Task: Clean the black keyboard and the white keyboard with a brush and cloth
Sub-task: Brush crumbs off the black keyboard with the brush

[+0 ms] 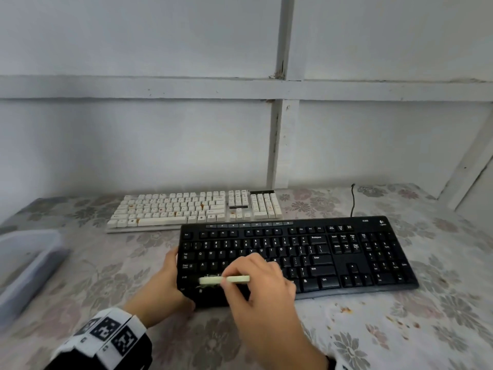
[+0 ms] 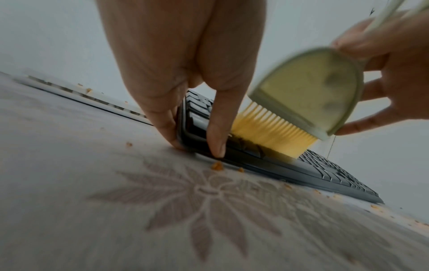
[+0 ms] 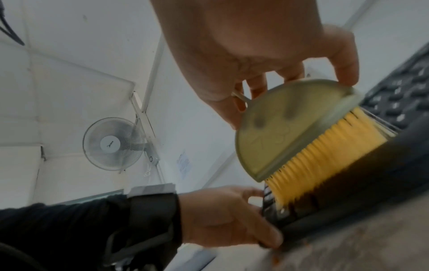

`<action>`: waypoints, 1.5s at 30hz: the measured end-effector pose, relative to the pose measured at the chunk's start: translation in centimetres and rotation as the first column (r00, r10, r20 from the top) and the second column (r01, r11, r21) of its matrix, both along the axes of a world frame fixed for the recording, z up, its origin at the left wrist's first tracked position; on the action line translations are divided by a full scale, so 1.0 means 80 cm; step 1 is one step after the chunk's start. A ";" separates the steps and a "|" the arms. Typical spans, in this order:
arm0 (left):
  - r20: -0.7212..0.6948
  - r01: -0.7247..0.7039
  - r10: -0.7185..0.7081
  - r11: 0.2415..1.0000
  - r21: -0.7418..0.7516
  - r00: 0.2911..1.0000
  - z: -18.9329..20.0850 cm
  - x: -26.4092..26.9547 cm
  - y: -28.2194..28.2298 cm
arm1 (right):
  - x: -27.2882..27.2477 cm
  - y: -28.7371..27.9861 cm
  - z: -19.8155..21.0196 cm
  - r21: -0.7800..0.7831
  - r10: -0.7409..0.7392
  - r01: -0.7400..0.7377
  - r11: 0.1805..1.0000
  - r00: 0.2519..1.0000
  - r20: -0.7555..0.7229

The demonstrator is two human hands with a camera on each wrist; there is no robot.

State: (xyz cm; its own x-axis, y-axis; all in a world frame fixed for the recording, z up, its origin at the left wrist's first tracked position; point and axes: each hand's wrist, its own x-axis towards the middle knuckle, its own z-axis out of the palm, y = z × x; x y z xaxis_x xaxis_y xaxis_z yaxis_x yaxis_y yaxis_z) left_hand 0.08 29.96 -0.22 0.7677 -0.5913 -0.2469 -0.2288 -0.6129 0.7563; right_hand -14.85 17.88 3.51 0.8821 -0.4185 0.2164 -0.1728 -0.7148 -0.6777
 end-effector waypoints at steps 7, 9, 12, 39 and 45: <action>-0.015 0.000 -0.001 1.000 -0.017 1.000 -0.001 0.001 0.002 | -0.008 -0.001 -0.008 0.059 0.028 -0.035 0.998 0.992 0.127; -0.036 0.002 -0.003 1.000 -0.012 0.999 0.001 0.001 0.002 | -0.016 -0.021 -0.010 0.058 -0.037 0.028 0.998 0.987 0.157; -0.050 -0.001 0.000 1.000 -0.009 0.999 0.001 0.001 0.002 | -0.029 -0.045 -0.005 0.080 -0.101 0.085 0.993 0.971 0.217; -0.068 -0.047 0.044 0.998 -0.036 0.997 0.000 -0.001 0.000 | -0.077 -0.109 -0.007 0.195 -0.124 0.065 0.979 0.942 0.311; -0.097 -0.053 0.045 0.995 -0.082 0.994 0.003 -0.003 -0.001 | -0.094 -0.130 -0.017 0.246 -0.192 0.122 0.961 0.940 0.282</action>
State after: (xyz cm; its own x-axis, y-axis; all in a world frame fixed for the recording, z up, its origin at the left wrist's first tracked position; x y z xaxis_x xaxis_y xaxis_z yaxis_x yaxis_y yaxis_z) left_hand -0.16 29.88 0.04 0.7715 -0.5756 -0.2711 -0.1247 -0.5546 0.8227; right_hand -22.35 7.50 2.12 0.7094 -0.6140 0.3461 -0.0342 -0.5204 -0.8532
